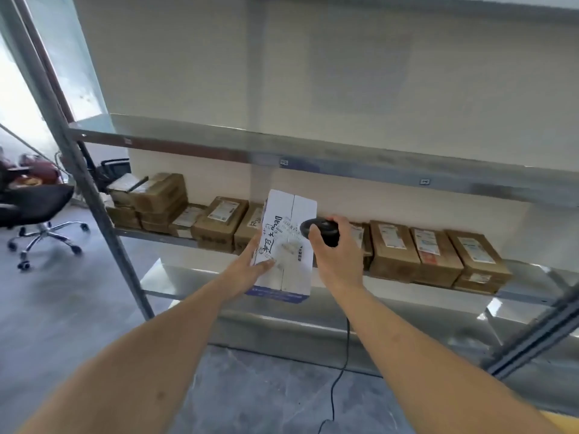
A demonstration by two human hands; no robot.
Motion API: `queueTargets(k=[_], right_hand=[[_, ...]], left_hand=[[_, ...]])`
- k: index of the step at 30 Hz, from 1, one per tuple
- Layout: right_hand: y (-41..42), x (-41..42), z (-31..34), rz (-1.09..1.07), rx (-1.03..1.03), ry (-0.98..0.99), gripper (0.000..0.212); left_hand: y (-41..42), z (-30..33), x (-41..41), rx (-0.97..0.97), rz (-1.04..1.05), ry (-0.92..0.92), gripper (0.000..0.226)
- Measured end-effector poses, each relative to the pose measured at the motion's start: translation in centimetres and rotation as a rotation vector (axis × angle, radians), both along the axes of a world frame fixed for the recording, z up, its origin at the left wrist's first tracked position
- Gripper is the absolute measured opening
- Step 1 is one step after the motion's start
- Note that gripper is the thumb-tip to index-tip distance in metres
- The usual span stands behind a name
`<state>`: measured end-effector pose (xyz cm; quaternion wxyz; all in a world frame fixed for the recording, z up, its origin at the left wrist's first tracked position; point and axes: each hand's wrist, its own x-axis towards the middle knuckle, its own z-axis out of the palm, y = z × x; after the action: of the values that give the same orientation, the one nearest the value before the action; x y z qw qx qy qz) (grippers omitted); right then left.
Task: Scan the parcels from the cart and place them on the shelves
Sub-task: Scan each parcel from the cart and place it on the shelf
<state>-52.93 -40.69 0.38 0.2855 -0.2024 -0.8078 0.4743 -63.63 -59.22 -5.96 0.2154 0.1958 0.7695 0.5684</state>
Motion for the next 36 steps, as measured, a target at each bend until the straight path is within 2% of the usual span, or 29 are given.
queueTargets(k=[2, 7, 11, 17, 25, 30, 32, 36], right_hand=[[-2.6, -2.8, -0.5, 0.015, -0.002, -0.016, 0.025], [-9.0, -9.9, -1.7, 0.008, -0.027, -0.038, 0.036], [-13.3, -14.6, -2.3, 0.008, -0.027, -0.056, 0.032], [-17.6, -20.3, -3.1, 0.024, -0.02, -0.101, 0.038], [-19.7, -28.8, -5.3, 0.024, 0.021, -0.148, 0.037], [-19.9, -35.2, -7.6, 0.03, -0.031, -0.162, 0.039], [-19.9, -37.3, -8.4, 0.029, -0.041, -0.178, 0.041], [-19.9, -40.0, -9.2, 0.02, -0.058, -0.22, 0.043]], left_hand=[[-2.7, -0.2, -2.6, -0.002, 0.018, -0.011, 0.084], [-9.3, -1.0, -9.6, -0.008, 0.036, -0.055, 0.084], [-14.5, -1.4, -14.8, -0.038, 0.049, -0.043, 0.079], [-20.2, -1.8, -21.3, -0.027, 0.167, -0.108, 0.078], [-23.4, -3.5, -30.5, -0.05, 0.308, -0.148, 0.071], [-24.2, -5.9, -36.9, -0.123, 0.305, -0.154, 0.067], [-23.6, -5.0, -37.9, -0.149, 0.296, -0.167, 0.07], [-22.6, -4.7, -39.5, -0.09, 0.278, -0.222, 0.062]])
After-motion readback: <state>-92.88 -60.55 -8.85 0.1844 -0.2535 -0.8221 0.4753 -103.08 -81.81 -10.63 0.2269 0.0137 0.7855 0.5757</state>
